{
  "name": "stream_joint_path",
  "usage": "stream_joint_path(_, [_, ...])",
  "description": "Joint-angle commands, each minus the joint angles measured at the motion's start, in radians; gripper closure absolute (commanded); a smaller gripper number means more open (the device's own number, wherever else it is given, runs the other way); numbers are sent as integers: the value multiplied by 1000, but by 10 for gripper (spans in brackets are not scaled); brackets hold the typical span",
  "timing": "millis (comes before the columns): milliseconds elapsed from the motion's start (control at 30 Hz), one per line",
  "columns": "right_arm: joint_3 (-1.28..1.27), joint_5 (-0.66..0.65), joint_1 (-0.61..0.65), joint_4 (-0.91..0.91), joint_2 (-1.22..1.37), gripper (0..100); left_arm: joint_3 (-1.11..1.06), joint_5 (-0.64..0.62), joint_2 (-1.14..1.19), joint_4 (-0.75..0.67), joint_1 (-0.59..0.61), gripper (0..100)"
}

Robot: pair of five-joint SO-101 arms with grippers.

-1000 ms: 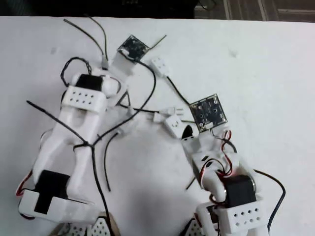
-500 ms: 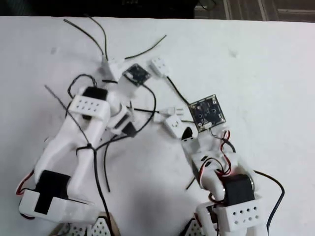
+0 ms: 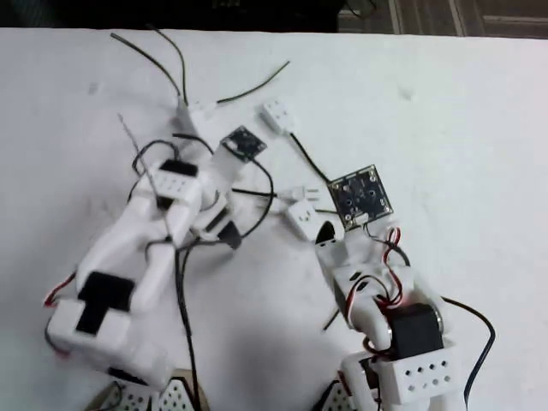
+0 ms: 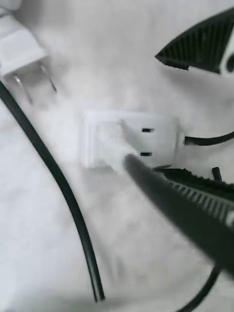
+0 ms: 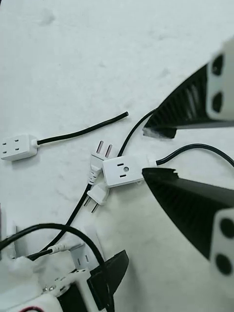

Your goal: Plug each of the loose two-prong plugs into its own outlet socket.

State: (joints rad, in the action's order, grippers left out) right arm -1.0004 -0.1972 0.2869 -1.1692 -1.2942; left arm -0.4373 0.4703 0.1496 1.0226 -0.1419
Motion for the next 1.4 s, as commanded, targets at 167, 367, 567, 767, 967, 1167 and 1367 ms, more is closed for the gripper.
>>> stream_joint_path(167, [5, 8, -1, 21, -8, 893, 434, -8, 295, 259, -7, 777])
stream_joint_path(367, [5, 5, -1, 21, -8, 893, 462, -8, 305, 238, -7, 924])
stream_joint_path(567, [3, 5, -1, 21, -8, 893, 641, -9, 308, 247, 22, 975])
stream_joint_path(767, [3, 3, -1, 21, -8, 893, 829, -9, 315, 238, 51, 977])
stream_joint_path(967, [3, 3, -1, 21, -5, 893, 994, -57, 458, 184, 53, 902])
stream_joint_path(1167, [3, 5, -1, 21, -2, 892, 1289, -123, 653, 342, 90, 683])
stream_joint_path(1367, [3, 6, 1, 21, -1, 892, 1653, -121, 684, 628, 108, 672])
